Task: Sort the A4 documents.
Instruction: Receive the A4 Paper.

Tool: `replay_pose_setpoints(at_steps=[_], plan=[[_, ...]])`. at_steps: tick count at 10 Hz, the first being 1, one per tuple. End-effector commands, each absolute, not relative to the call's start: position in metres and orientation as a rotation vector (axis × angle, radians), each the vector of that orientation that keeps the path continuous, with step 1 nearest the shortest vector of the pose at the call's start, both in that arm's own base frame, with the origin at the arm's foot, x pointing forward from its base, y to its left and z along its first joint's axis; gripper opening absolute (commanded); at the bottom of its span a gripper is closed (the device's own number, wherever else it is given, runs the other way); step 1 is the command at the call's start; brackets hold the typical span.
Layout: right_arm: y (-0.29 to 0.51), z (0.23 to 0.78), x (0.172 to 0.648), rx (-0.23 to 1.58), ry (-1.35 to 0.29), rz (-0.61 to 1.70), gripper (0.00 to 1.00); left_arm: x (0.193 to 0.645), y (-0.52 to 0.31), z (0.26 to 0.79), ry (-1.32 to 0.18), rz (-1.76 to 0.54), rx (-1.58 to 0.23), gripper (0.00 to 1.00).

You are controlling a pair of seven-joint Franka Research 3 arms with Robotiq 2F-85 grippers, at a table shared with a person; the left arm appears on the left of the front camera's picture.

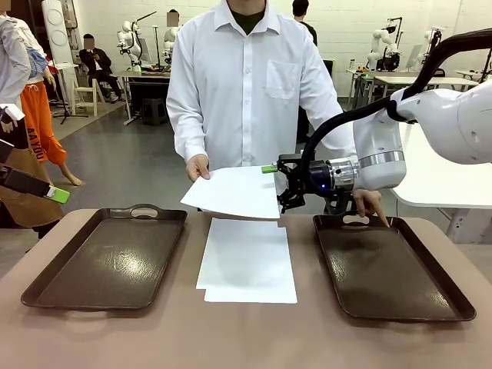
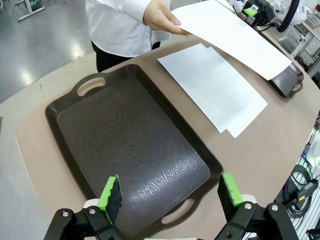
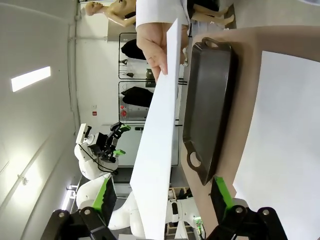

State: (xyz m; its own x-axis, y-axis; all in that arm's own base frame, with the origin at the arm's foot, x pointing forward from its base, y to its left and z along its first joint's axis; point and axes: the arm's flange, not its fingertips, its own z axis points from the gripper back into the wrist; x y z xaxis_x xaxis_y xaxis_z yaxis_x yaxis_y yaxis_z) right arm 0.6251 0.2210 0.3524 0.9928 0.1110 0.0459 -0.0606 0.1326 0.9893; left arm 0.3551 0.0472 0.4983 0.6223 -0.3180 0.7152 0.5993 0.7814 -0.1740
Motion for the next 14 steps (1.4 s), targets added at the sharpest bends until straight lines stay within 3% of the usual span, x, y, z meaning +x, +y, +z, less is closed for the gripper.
replay_pose_setpoints(at_steps=[1, 2, 3, 4, 5, 6, 7, 11, 14], plan=[[0.2234, 0.3536, 0.6264, 1.476, 0.055, 0.089, 0.87, 0.3558, 0.0491, 0.4963, -0.733, -0.56, -0.438, 1.0], [0.224, 0.3541, 0.6258, 1.481, 0.068, 0.081, 0.82, 0.3558, 0.0491, 0.4963, -0.733, -0.56, -0.438, 1.0], [0.2239, 0.3543, 0.6244, 1.484, 0.08, 0.075, 0.69, 0.3558, 0.0491, 0.4963, -0.733, -0.56, -0.438, 1.0], [0.2247, 0.3539, 0.6233, 1.484, 0.09, 0.073, 0.64, 0.3558, 0.0491, 0.4963, -0.733, -0.56, -0.438, 1.0], [0.2246, 0.3541, 0.6218, 1.483, 0.094, 0.076, 0.51, 0.3558, 0.0491, 0.4963, -0.733, -0.56, -0.438, 1.0], [0.2246, 0.3543, 0.6218, 1.483, 0.097, 0.076, 0.46, 0.3558, 0.0491, 0.4963, -0.733, -0.56, -0.438, 1.0], [0.2248, 0.3539, 0.622, 1.482, 0.1, 0.073, 0.33, 0.3558, 0.0491, 0.4963, -0.733, -0.56, -0.438, 1.0], [0.2216, 0.3526, 0.6211, 1.49, 0.101, 0.067, 0.0, 0.3558, 0.0491, 0.4963, -0.733, -0.56, -0.438, 1.0], [0.2206, 0.3512, 0.6202, 1.493, 0.101, 0.061, 0.0, 0.3558, 0.0491, 0.4963, -0.733, -0.56, -0.438, 1.0]])
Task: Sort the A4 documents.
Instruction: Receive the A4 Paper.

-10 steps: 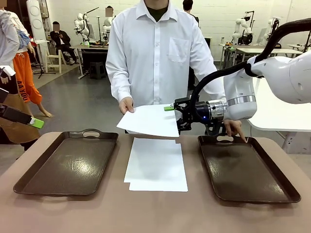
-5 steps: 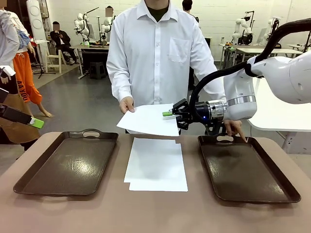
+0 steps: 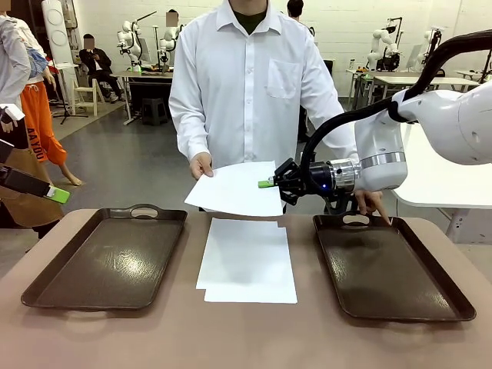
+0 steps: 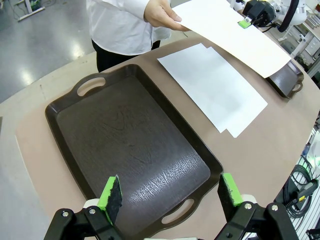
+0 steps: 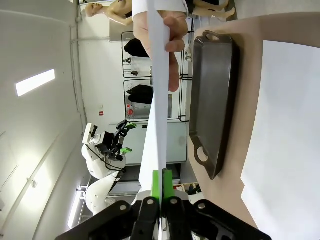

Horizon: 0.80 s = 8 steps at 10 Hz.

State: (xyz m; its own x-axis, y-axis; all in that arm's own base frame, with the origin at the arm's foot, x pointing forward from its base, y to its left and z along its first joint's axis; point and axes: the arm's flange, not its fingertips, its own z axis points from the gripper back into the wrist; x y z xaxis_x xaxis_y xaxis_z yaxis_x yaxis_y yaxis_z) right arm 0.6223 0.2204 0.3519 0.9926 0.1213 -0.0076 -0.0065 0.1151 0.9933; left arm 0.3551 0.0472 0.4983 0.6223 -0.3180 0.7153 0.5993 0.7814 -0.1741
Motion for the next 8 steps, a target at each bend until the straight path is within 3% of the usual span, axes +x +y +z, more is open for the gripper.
replay_pose_setpoints(at_steps=[1, 5, 6, 8], plan=[[0.222, 0.3504, 0.6194, 1.494, 0.104, 0.064, 0.0, 0.3558, 0.0491, 0.4963, -0.733, -0.56, -0.438, 1.0], [0.2301, 0.3566, 0.6129, 1.527, 0.135, 0.2, 0.0, 0.3558, 0.0491, 0.4963, -0.733, -0.56, -0.438, 1.0], [0.2243, 0.3514, 0.6196, 1.469, 0.107, 0.096, 0.0, 0.3558, 0.0491, 0.4963, -0.733, -0.56, -0.438, 1.0], [0.2243, 0.3514, 0.6196, 1.469, 0.107, 0.096, 0.0, 0.3558, 0.0491, 0.4963, -0.733, -0.56, -0.438, 1.0]])
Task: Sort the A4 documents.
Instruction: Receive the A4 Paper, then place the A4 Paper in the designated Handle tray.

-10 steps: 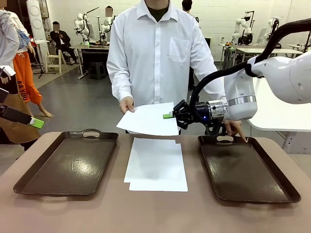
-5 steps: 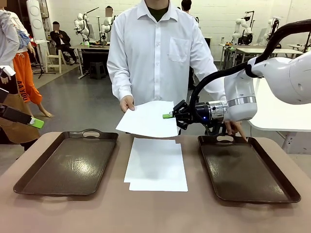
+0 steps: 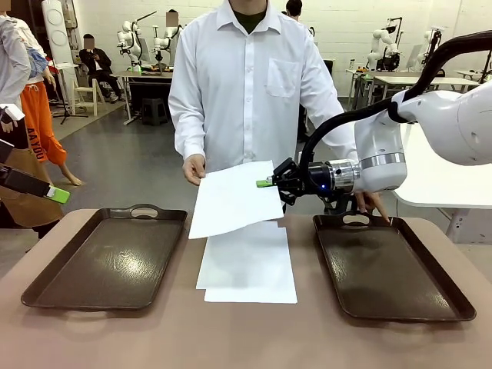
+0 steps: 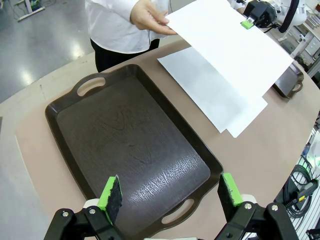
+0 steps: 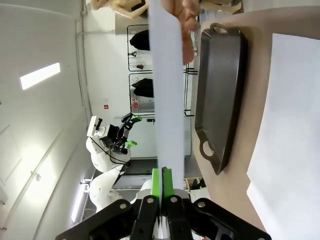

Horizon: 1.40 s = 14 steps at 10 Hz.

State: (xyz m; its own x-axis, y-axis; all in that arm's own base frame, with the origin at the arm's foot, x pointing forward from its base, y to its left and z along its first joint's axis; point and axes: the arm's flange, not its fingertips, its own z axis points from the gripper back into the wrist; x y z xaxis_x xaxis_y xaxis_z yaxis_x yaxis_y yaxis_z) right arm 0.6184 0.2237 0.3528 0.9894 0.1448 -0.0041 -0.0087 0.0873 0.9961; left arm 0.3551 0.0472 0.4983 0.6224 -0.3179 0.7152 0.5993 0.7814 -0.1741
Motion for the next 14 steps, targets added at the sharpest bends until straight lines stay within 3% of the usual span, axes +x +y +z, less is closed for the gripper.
replay_pose_setpoints(at_steps=[1, 11, 14], plan=[[0.224, 0.351, 0.62, 1.469, 0.107, 0.096, 0.0, 0.356, 0.049, 0.496, -0.733, -0.56, -0.438, 1.0], [0.223, 0.352, 0.619, 1.476, 0.106, 0.11, 0.01, 0.356, 0.049, 0.496, -0.733, -0.56, -0.438, 1.0], [0.196, 0.368, 0.588, 1.4, 0.114, 0.138, 0.01, 0.356, 0.049, 0.496, -0.733, -0.56, -0.438, 1.0]])
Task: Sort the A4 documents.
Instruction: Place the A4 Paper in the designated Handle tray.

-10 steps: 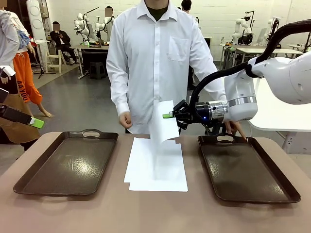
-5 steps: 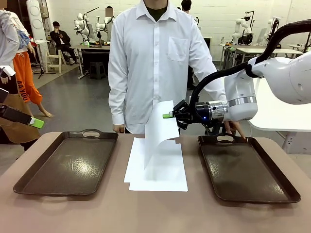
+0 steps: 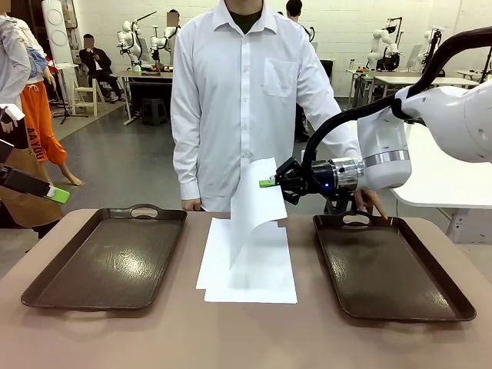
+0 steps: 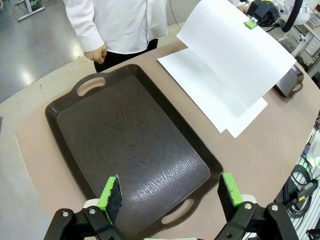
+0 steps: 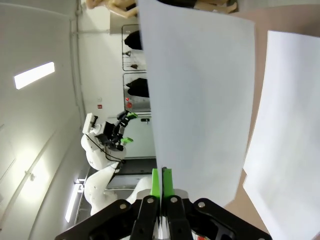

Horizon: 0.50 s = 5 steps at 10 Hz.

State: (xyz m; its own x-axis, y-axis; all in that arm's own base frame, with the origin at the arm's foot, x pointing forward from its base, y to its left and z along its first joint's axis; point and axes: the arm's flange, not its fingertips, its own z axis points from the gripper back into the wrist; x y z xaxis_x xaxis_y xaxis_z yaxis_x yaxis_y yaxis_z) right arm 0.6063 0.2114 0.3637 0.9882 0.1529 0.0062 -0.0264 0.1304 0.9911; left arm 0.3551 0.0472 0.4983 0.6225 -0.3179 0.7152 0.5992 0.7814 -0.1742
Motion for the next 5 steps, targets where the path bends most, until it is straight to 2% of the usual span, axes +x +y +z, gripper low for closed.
replay_pose_setpoints(at_steps=[1, 3, 5], plan=[[0.177, 0.375, 0.579, 1.372, 0.13, 0.152, 0.01, 0.356, 0.049, 0.496, -0.733, -0.56, -0.438, 1.0], [0.134, 0.386, 0.574, 1.382, 0.166, 0.193, 0.01, 0.356, 0.049, 0.496, -0.733, -0.56, -0.438, 1.0], [0.08, 0.392, 0.576, 1.371, 0.169, 0.134, 0.01, 0.356, 0.049, 0.496, -0.733, -0.56, -0.438, 1.0]])
